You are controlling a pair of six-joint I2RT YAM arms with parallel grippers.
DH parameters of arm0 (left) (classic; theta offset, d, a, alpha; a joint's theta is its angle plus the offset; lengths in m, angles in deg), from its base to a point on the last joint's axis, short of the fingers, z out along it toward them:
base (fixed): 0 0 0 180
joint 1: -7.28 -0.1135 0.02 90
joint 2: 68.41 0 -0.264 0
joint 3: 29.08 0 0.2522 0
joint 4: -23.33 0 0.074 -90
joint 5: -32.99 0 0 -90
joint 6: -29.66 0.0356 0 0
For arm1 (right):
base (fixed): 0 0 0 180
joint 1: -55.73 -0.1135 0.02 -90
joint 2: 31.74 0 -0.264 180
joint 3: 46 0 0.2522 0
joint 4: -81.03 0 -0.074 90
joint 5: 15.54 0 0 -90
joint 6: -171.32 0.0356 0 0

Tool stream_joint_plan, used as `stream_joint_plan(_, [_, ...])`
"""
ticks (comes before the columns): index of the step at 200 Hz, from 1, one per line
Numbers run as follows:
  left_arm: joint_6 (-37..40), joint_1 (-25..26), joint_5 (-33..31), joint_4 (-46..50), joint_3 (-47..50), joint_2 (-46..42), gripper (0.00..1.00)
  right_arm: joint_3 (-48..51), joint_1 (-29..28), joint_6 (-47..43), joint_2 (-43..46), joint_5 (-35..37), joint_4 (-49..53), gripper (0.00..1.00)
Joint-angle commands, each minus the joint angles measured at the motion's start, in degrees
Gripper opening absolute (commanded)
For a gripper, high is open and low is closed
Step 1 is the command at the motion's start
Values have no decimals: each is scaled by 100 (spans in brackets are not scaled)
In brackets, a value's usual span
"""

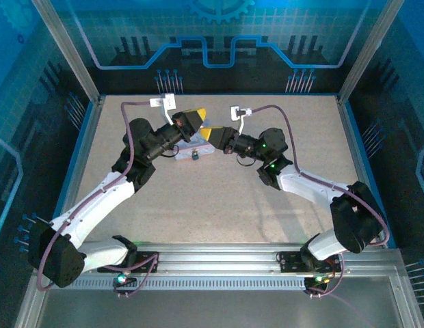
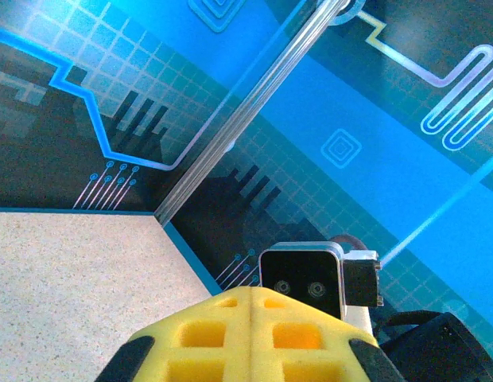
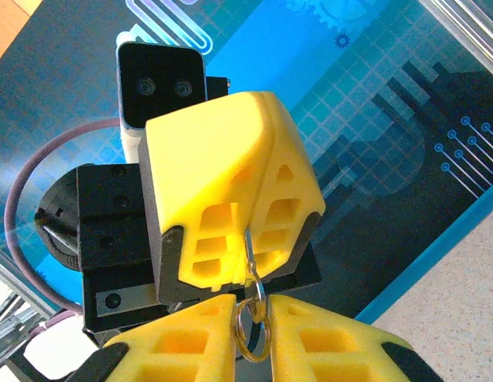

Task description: Unlock the padlock with the key

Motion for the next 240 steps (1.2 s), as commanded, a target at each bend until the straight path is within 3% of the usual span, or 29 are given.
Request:
stream_joint_plan(1, [-138,-44,-70,-246,97,29,0,-171,-48,52,-39,99,-109,18])
stream_joint_plan(77, [-172,-44,-46,-263,123,27,0,-218,-46,51,-66,147,-30,14])
stream_joint_plan(128, [-160,-45,-77,-257,139,13,0,-171,-47,-85,10,209,141,2])
stream_joint_plan(147, [-117,-73,-104,-175,132,-21,21,-142,-46,-362,145,213,533,0])
stream_joint_plan(167, [-105,-151,-76,-80,123,-48,31,-124,-49,-866,395,229,1296,0])
stream_joint_plan(184, [-150,-306,-50,68,101,-68,55,-109,-40,-1406,654,336,2171,0])
stream_joint_plan(196, [-164,-447,-37,289,48,-85,64,-47,-31,-1782,875,457,2721,0])
stream_joint_plan(207, [-130,-602,-24,614,-36,-58,69,-31,-30,-2194,1093,677,3398,0])
stream_joint_plan(240, [31,-1008,195,1384,-342,213,71,-86,-119,-3591,1696,1554,5460,0])
